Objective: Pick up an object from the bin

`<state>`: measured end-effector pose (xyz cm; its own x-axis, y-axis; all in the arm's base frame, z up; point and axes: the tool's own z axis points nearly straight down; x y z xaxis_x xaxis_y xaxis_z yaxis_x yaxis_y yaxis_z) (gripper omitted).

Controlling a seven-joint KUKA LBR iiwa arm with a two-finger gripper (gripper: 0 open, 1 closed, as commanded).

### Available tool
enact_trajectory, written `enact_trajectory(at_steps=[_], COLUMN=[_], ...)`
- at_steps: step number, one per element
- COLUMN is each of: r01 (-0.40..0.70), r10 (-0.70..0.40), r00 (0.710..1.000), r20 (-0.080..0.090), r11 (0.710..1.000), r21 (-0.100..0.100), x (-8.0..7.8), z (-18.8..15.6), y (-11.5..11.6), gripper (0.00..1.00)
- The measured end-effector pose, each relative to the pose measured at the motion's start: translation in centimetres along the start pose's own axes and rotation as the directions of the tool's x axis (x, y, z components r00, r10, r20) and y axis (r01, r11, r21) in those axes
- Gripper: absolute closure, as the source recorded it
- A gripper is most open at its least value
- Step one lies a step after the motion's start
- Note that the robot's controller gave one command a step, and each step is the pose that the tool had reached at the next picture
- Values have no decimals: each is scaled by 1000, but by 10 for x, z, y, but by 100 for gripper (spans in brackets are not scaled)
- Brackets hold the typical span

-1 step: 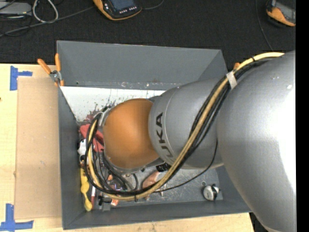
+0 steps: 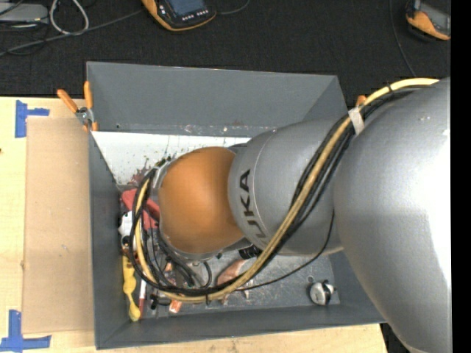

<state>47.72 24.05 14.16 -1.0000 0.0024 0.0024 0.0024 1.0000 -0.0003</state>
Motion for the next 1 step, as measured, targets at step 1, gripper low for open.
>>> enact_trajectory(at_steps=[1], r01=[307], r10=[-307], r00=[952], r20=[2], r11=[952], r21=[-2], x=[-14], z=[46], y=[-45], gripper=[0])
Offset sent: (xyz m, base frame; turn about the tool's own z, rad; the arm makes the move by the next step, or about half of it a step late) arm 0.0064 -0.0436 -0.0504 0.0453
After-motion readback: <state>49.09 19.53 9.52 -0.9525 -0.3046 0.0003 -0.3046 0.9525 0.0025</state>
